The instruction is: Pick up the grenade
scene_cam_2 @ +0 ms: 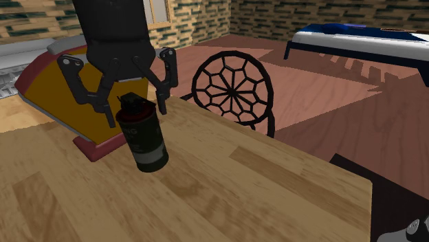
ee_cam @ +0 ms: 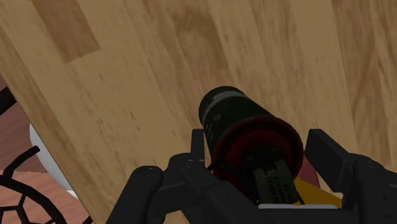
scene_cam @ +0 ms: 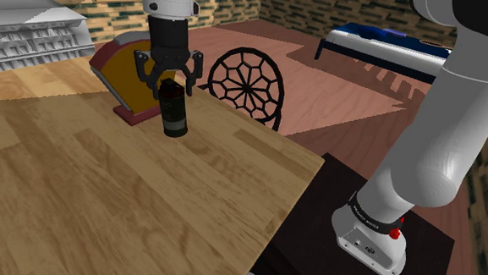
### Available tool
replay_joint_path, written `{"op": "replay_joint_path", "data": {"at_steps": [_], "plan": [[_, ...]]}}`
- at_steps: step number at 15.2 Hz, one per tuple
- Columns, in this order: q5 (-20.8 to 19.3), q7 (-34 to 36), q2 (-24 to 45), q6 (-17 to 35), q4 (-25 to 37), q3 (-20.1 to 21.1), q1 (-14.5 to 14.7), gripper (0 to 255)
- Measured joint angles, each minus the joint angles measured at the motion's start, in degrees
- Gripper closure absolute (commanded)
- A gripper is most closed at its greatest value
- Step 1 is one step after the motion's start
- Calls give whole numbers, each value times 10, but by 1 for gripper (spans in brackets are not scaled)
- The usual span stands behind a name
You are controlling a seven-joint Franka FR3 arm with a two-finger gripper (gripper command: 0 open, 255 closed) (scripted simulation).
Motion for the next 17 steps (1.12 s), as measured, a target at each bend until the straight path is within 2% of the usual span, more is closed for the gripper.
{"op": "replay_joint_path", "data": {"at_steps": [5, 17], "plan": [[0, 3, 0, -24, 23, 0, 0, 255], [-5, 14, 10, -114, 124, 2, 5, 255]]}}
